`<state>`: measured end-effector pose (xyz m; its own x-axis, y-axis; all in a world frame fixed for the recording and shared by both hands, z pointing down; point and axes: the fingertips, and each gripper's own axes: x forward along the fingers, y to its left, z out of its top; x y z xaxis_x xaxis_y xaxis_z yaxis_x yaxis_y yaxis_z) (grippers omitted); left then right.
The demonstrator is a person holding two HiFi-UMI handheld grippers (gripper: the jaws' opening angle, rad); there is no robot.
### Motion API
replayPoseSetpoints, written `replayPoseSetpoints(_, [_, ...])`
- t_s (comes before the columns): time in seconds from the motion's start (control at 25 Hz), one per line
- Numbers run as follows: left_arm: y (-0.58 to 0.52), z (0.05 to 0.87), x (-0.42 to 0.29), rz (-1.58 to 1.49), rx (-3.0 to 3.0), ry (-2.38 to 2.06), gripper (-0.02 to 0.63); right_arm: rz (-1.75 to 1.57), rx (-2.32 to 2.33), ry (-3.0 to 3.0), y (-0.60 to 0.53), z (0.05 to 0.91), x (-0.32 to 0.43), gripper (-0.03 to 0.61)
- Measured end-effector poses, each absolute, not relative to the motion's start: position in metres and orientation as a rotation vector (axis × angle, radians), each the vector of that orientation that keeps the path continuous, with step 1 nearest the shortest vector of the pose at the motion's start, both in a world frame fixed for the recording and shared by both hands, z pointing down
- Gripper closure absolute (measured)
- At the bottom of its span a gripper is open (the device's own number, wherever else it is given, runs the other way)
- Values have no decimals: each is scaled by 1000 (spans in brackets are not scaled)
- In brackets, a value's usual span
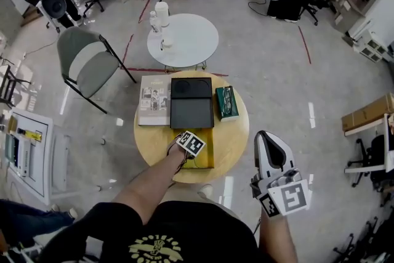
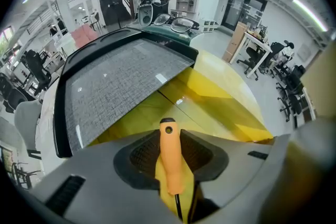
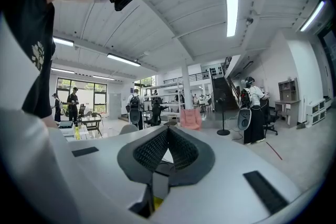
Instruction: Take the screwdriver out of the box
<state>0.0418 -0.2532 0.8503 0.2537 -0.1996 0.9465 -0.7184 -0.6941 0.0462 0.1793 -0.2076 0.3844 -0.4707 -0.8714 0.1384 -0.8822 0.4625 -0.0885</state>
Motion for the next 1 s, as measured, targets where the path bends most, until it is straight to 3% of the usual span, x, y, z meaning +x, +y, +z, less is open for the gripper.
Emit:
replayPoseSetpoints(0.28, [-241,830,43,1295,2112,-838,486,221,1583,-2642,-201,376,183,563])
replayPoseSetpoints(1.0, [-260,687,25,838,2249,-1121,486,218,1542,-2668,-203,389,189,563])
